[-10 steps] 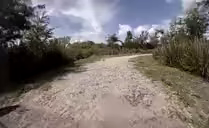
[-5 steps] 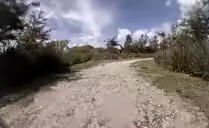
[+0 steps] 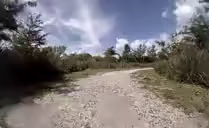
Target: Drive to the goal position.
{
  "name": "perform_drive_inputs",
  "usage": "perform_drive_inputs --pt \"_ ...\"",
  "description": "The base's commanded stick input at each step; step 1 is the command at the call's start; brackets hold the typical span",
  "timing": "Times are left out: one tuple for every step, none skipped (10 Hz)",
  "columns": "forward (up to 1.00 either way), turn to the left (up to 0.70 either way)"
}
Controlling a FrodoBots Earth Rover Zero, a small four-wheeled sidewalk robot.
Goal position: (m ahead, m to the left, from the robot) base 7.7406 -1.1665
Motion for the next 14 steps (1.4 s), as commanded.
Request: perform_drive_inputs --pt "0.85 0.0" --pt "0.85 0.0" --pt "0.85 0.0" --pt "0.85 0.0" --pt "0.85 -0.01" --pt "0.85 -0.12" --pt "0.85 -0.34" --pt "0.85 -0.34" --pt "0.85 -0.02" --pt "0.85 0.0" --pt "0.85 0.0" --pt "0.85 0.0" --pt "0.85 0.0" --pt "0.85 0.0"
